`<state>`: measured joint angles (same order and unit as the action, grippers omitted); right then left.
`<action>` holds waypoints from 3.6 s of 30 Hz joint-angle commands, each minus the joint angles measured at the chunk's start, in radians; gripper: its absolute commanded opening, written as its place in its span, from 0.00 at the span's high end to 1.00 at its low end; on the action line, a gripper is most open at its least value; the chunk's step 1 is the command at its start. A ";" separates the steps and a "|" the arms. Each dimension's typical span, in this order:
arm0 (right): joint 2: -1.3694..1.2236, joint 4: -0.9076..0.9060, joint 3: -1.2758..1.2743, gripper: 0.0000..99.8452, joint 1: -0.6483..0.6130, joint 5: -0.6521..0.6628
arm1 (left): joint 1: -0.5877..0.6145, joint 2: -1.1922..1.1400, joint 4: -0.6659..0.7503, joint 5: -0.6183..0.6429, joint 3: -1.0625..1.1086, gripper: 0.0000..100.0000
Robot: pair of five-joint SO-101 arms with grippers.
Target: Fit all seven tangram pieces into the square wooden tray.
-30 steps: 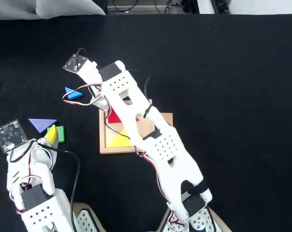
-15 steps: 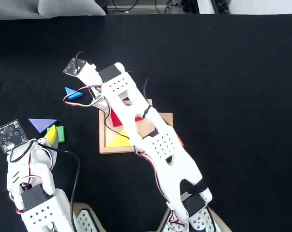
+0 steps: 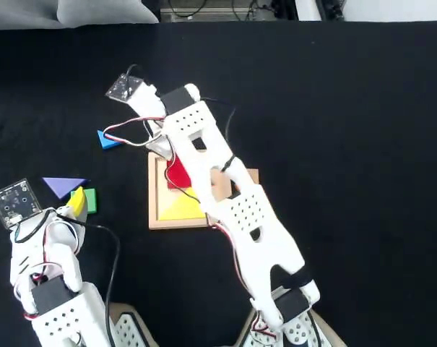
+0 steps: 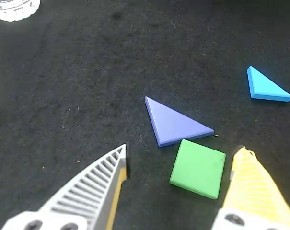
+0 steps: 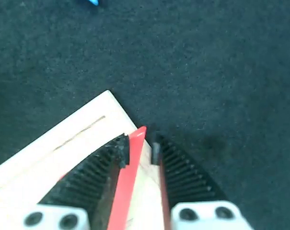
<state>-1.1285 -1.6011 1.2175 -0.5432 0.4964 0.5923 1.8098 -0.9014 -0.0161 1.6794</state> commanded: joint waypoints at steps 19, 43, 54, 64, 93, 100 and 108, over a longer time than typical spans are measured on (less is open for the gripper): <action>0.021 -0.018 0.035 0.83 -0.014 -0.084 | -0.010 0.012 0.017 0.009 -0.005 0.66; -0.119 -0.037 0.223 0.84 -0.026 -0.169 | -0.044 0.012 0.017 0.003 -0.001 0.66; -0.119 -0.061 0.223 0.99 -0.002 -0.140 | -0.044 0.012 0.017 0.003 -0.001 0.66; -0.074 -0.166 0.331 0.99 0.011 -0.138 | -0.045 0.012 0.018 0.003 -0.001 0.66; 0.727 0.032 -0.766 0.98 0.028 -0.003 | -0.044 0.012 0.041 0.005 0.004 0.66; 0.619 -0.060 -0.782 0.74 -0.041 -0.143 | -0.044 0.012 0.041 0.003 0.005 0.66; 0.585 0.018 -0.848 0.75 -0.109 -0.048 | -0.045 0.012 0.043 0.003 0.005 0.66</action>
<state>-0.5577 -1.6103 0.3782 -0.6383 0.4365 0.5554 1.8098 -0.8738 -0.0161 1.6794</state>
